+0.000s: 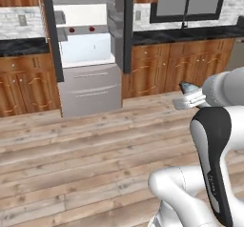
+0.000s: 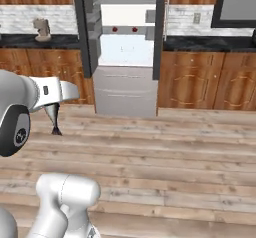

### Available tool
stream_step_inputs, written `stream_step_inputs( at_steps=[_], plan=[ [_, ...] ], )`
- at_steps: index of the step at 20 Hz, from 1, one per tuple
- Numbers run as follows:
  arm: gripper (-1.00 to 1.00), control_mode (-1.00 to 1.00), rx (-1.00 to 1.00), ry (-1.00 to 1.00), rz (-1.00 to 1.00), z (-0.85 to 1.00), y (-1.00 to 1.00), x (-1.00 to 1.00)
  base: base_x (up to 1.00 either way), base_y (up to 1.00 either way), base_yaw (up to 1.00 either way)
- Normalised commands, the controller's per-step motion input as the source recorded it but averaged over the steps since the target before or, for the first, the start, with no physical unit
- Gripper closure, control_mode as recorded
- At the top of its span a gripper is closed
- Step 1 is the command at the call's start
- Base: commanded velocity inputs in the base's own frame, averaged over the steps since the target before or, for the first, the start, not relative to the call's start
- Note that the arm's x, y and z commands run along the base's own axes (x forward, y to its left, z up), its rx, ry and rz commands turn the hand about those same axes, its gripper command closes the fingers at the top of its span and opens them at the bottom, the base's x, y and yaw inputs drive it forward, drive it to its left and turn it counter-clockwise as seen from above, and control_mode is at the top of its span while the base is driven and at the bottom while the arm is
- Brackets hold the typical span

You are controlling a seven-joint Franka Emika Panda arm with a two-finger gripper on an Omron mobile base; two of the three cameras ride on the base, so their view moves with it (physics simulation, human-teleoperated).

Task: Gather the bell peppers from the fridge and place them on a tray on the dining counter. Then gather the fish and chicken drumstick from the fridge and place them on the other tray.

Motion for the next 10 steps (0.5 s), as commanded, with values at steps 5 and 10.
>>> stream_step_inputs(
  at_steps=[5, 10],
  plan=[
    [1.0, 1.0, 0.0, 0.0, 0.0, 0.0, 0.0, 0.0, -1.0, -0.09, -0.09],
    [1.0, 1.0, 0.0, 0.0, 0.0, 0.0, 0.0, 0.0, -1.0, -0.06, -0.08]
  ],
)
